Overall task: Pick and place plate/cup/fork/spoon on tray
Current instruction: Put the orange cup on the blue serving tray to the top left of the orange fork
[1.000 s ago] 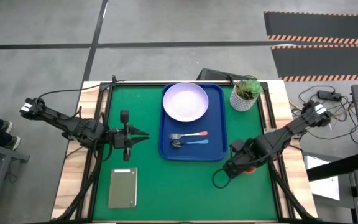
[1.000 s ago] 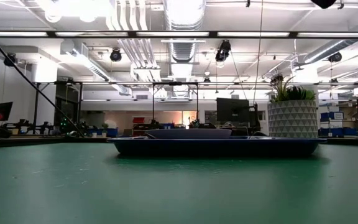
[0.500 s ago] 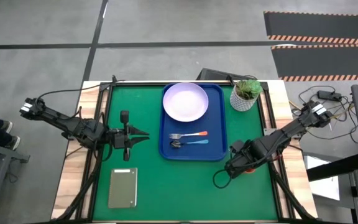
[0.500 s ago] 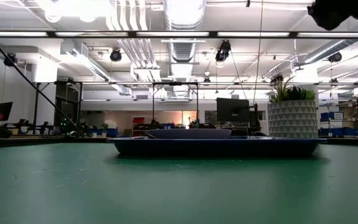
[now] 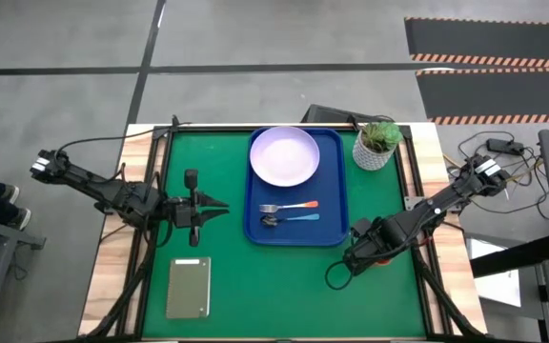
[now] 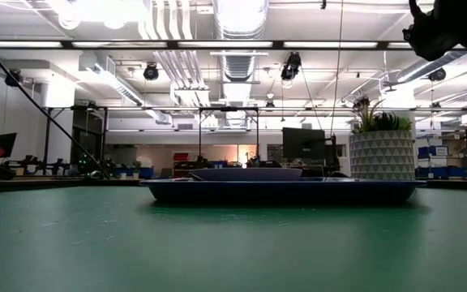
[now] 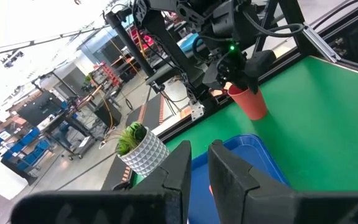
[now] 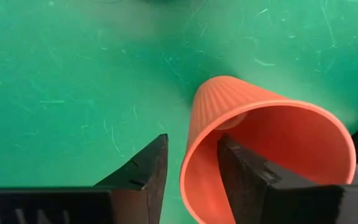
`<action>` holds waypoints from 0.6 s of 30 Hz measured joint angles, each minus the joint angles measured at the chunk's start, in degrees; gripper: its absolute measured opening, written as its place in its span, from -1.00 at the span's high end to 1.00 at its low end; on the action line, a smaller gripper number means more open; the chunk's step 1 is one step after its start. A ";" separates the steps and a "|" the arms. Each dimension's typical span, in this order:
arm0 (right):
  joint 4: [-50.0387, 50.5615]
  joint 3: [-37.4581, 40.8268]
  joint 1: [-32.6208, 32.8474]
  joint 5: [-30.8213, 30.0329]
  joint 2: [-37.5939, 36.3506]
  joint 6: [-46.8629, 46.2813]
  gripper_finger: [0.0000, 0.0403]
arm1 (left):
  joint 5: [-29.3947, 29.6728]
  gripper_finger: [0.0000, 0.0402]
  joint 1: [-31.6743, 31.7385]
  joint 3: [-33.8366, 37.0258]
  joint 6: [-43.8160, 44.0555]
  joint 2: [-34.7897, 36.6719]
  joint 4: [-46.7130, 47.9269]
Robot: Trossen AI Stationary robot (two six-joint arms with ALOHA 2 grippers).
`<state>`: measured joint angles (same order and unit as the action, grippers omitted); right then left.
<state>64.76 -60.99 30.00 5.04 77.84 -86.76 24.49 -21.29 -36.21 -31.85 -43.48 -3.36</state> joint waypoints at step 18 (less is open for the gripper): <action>-0.60 0.02 0.00 0.08 0.00 -0.22 0.84 | 0.00 0.82 -0.01 0.00 -0.01 0.00 0.00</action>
<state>64.15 -60.97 30.00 5.11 77.84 -86.98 24.49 -21.30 -36.21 -31.86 -43.48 -3.36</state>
